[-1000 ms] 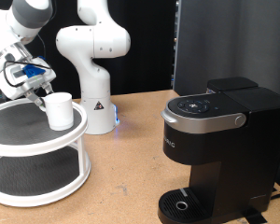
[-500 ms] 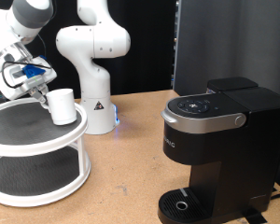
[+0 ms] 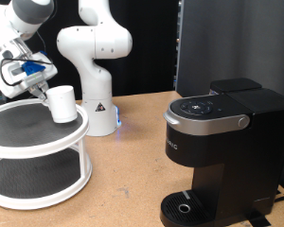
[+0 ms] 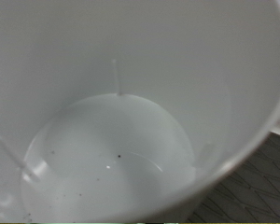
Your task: Make a cup of coffee with the keurig machine
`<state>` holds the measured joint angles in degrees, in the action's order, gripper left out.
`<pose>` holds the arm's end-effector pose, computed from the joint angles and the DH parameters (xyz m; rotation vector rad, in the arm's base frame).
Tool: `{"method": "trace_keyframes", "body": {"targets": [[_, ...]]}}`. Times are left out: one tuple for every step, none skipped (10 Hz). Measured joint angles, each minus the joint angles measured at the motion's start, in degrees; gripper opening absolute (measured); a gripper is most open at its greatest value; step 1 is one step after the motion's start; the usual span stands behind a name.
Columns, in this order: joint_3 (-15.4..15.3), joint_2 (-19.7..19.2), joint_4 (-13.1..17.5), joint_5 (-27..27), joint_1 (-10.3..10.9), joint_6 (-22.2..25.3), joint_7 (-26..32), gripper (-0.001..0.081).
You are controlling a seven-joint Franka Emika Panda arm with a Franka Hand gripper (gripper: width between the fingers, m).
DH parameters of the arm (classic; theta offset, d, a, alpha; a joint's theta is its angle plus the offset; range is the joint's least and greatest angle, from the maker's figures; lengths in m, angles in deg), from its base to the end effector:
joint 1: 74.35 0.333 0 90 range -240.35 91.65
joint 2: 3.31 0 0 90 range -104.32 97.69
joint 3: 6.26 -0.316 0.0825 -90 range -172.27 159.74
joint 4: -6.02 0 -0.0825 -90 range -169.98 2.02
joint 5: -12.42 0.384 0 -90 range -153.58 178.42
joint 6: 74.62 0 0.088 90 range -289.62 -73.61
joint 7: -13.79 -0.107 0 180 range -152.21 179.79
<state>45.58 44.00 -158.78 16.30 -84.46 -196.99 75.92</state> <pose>0.1959 -0.2373 0.3347 -2.5556 -0.2608 -0.6297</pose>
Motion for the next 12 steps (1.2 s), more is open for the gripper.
{"method": "trace_keyframes", "body": {"targets": [[-2.02, 0.62, 0.88, 0.01, -0.42, 2.02, -2.82, 0.0074], [-4.33, 1.57, 1.69, 0.18, -0.81, 3.52, -5.89, 0.0074], [-6.64, 2.84, 2.36, 0.46, -1.05, 4.57, -8.82, 0.0074], [-8.65, 4.03, 2.96, 0.48, -1.16, 5.86, -10.68, 0.0074], [-9.78, 4.71, 3.13, 0.42, -1.45, 6.72, -11.66, 0.0074], [-9.66, 4.59, 3.23, 0.43, -1.44, 6.72, -11.66, 0.0074], [-9.72, 4.27, 3.23, 0.43, -1.27, 6.86, -11.75, 0.0074], [-10.22, 3.72, 2.94, 0.97, -0.66, 6.14, -12.91, 0.0074], [-11.31, 3.07, 2.44, 1.74, 0.51, 4.3, -14.72, 0.0074], [-12.48, 2.17, 2.04, 2.98, 2.03, 1.88, -16.62, 0.0074], [-13.5, 1.12, 1.81, 4.49, 3.76, -0.66, -18.51, 0.0074], [-14.47, -0.01, 1.66, 6.05, 5.59, -3.26, -20.2, 0.0074]]}}
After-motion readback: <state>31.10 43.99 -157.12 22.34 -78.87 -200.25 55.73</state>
